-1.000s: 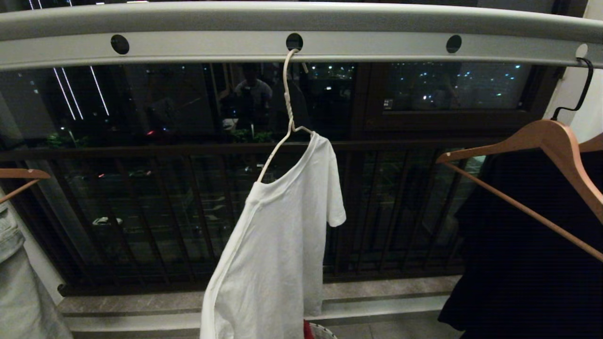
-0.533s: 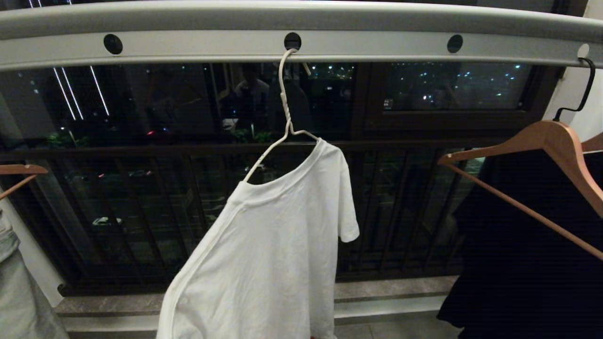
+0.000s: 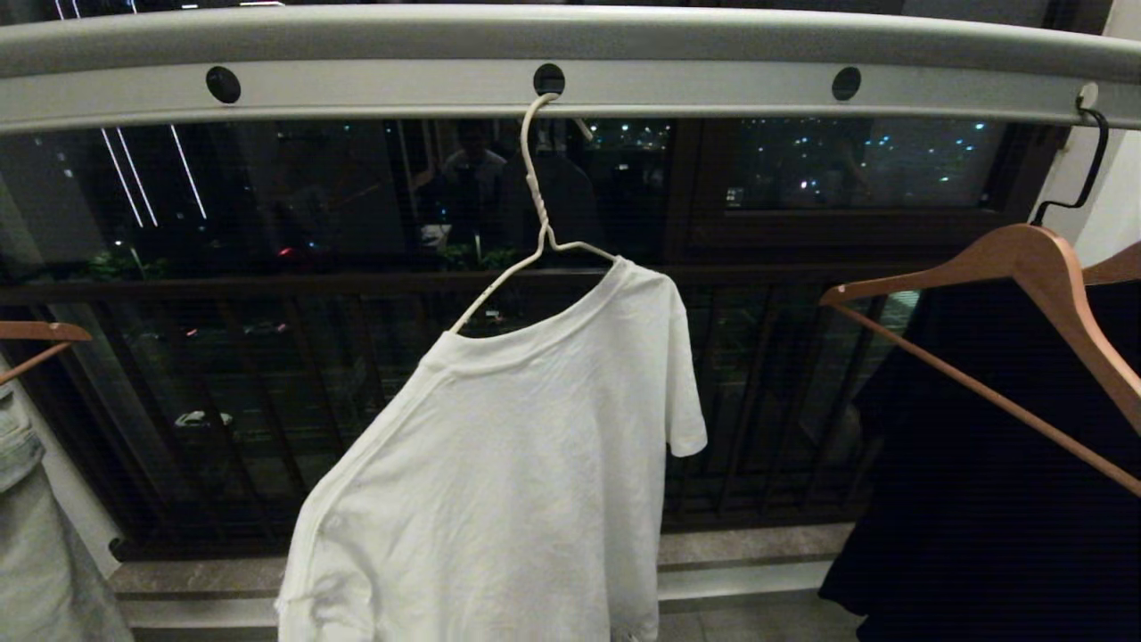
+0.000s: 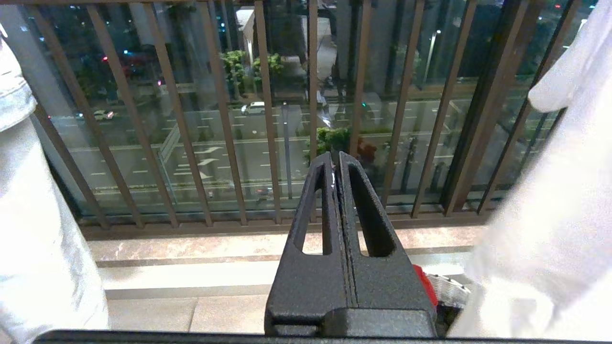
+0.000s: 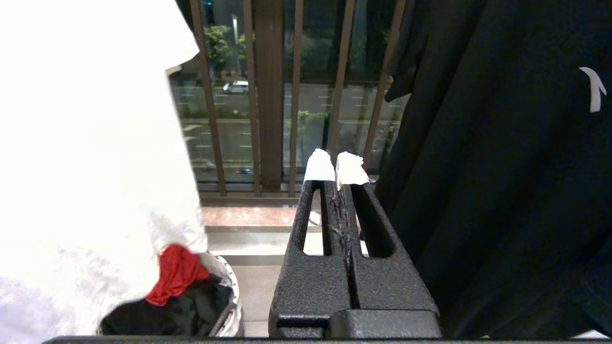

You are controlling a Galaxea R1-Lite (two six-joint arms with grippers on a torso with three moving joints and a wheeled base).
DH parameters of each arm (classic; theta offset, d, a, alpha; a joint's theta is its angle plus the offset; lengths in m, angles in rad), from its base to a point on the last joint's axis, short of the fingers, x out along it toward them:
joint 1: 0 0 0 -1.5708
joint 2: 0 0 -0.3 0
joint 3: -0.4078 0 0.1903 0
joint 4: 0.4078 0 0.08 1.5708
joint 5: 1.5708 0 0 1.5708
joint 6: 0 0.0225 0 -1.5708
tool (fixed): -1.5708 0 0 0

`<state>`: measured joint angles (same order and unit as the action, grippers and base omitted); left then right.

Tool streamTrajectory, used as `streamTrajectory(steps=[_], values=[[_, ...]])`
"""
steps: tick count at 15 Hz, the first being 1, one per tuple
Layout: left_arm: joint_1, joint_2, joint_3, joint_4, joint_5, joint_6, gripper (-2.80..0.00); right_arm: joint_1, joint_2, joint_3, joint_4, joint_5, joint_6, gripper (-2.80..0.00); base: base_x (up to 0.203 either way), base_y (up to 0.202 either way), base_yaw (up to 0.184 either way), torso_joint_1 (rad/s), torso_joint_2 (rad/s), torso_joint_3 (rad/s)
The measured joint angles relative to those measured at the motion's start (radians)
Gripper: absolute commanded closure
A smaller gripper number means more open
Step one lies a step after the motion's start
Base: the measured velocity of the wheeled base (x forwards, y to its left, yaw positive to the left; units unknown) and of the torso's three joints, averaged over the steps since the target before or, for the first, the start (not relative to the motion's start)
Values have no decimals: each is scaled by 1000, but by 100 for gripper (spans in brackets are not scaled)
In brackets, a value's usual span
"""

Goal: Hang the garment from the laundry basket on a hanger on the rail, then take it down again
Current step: Take the clothes off the clothes rack

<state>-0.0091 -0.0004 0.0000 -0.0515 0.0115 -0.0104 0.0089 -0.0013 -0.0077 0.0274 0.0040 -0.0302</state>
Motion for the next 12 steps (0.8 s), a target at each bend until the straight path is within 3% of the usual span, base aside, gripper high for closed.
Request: streamTrajectory(steps=[12], values=[[0,0,0,0,0,0,0,0,0,0,1,0,0,0,0,0,0,0,0,0]])
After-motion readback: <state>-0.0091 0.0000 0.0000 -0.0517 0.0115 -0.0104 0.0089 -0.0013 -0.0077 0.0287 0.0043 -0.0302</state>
